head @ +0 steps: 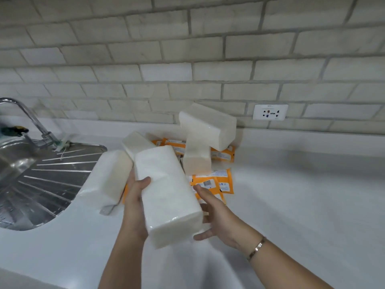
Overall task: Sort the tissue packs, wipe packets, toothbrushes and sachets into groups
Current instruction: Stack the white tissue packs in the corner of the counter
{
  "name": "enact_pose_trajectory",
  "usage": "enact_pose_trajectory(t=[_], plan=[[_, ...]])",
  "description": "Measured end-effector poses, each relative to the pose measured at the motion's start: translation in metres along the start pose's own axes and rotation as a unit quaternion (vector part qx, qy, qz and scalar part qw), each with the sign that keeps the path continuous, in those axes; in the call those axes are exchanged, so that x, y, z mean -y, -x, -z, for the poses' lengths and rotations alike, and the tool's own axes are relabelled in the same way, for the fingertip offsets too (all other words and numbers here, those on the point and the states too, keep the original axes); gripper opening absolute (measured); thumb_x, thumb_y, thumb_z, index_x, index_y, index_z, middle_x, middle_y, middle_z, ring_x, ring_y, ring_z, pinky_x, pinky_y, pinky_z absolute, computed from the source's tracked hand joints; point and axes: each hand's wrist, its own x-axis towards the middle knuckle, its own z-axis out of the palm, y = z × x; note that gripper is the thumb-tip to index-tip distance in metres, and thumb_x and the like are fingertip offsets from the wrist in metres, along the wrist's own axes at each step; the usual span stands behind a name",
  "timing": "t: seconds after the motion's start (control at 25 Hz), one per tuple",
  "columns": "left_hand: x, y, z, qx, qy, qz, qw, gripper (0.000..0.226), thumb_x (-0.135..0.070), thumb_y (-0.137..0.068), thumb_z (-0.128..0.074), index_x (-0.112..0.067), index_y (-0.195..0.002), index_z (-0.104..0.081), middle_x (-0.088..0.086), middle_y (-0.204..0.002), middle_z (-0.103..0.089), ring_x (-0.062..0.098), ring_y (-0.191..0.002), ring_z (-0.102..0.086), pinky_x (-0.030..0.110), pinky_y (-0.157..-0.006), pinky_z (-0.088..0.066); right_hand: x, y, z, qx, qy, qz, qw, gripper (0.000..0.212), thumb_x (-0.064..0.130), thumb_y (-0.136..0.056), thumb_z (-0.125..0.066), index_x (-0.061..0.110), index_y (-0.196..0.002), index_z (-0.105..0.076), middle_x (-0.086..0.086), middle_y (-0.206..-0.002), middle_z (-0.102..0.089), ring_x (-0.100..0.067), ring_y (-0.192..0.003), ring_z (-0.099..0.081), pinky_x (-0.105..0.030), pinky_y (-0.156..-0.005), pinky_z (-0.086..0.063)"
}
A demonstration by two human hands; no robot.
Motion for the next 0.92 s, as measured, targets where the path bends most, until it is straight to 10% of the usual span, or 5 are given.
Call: enact_pose_trajectory(t=[0.24, 0.48, 0.92], plan=[[0.059, 0.015, -0.078, 0.123, 0.048, 0.202, 0.971, 0.076, -0.036, -0.066, -0.076, -0.008, -0.135, -0.060, 0.026, -0.121, -0.070, 0.040, -0.099, -0.073, 0.044, -0.075, -0.062, 0.013, 0.044, 0.058, 0.027, -0.193, 0.066, 0.979, 0.068, 0.052, -0.086, -0.069, 0.013, -0.142, -0.061, -0.016, -0.139, -0.066, -0.032, -0.127, -0.064, -0.041, -0.100, -0.055], [0.102, 0.020, -0.169, 0.247, -0.156, 0.076, 0.953, 0.069, -0.042, -0.083, -0.069, -0.025, -0.147, -0.050, 0.011, -0.133, -0.068, 0.034, -0.120, -0.067, 0.057, -0.102, -0.051, -0.001, 0.083, 0.139, -0.081, -0.250, 0.127, 0.956, 0.092, 0.040, -0.061, -0.083, 0.006, -0.142, -0.056, -0.023, -0.131, -0.068, -0.034, -0.105, -0.073, -0.038, -0.075, -0.062], [0.231, 0.125, -0.342, 0.365, -0.268, 0.193, 0.871, 0.057, -0.076, -0.081, -0.057, -0.038, -0.122, -0.067, -0.009, -0.119, -0.075, 0.010, -0.106, -0.072, 0.052, -0.092, -0.059, -0.043, 0.205, 0.310, -0.425, -0.329, 0.322, 0.779, 0.079, 0.051, -0.068, -0.077, 0.020, -0.136, -0.053, -0.017, -0.128, -0.070, -0.038, -0.114, -0.070, -0.064, -0.101, -0.052]])
